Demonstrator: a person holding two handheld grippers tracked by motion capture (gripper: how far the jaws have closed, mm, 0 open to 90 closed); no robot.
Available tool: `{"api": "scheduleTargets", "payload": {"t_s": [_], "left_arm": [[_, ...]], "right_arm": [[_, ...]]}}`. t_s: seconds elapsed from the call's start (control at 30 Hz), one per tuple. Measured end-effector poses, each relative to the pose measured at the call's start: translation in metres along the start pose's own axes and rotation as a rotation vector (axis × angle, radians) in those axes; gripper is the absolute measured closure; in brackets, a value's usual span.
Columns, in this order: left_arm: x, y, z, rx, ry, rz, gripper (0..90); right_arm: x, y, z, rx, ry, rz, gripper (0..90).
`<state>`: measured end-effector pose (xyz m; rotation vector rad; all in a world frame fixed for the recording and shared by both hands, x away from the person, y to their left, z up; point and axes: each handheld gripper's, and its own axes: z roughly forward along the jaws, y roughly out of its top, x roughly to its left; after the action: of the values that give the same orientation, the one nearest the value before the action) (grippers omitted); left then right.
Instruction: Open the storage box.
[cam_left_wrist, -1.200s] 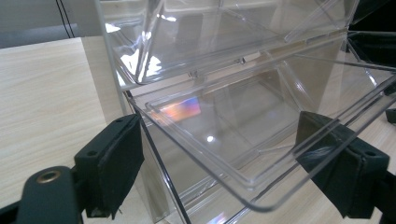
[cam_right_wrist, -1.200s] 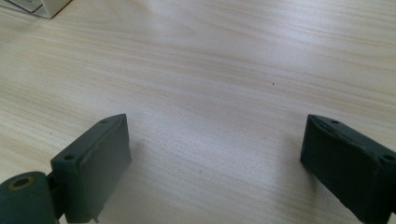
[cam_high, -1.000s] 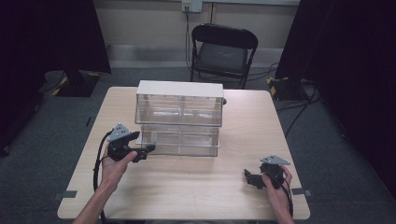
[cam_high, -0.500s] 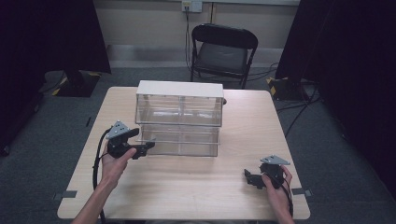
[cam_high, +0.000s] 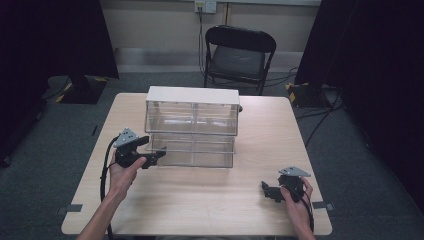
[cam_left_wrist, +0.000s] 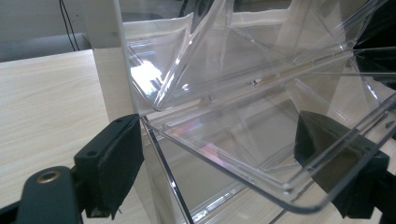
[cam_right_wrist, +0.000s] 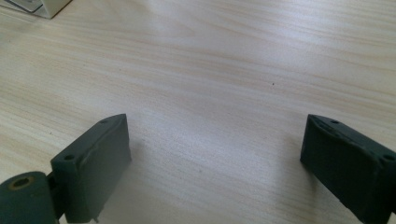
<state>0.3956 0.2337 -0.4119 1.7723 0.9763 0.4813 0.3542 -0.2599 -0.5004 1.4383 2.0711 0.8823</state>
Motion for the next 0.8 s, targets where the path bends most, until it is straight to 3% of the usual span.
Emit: {"api": "scheduleTargets", "payload": {"t_s": [0.17, 0.57, 0.8], "left_arm": [[-0.0001, 0.0021, -0.0013, 0.005, -0.001, 0.016, 15.7], [-0.0012, 0.0047, -0.0027, -0.014, -0.015, 0.004, 15.7], [-0.0055, 0.0105, -0.0042, -0.004, -0.016, 0.036, 15.7]], "right_arm": [[0.0, 0.0, 0.0, 0.0, 0.0, 0.0, 7.7], [-0.0001, 0.0, 0.0, 0.0, 0.002, -0.003, 7.6], [0.0, 0.0001, 0.0001, 0.0, 0.003, -0.003, 7.6]]}}
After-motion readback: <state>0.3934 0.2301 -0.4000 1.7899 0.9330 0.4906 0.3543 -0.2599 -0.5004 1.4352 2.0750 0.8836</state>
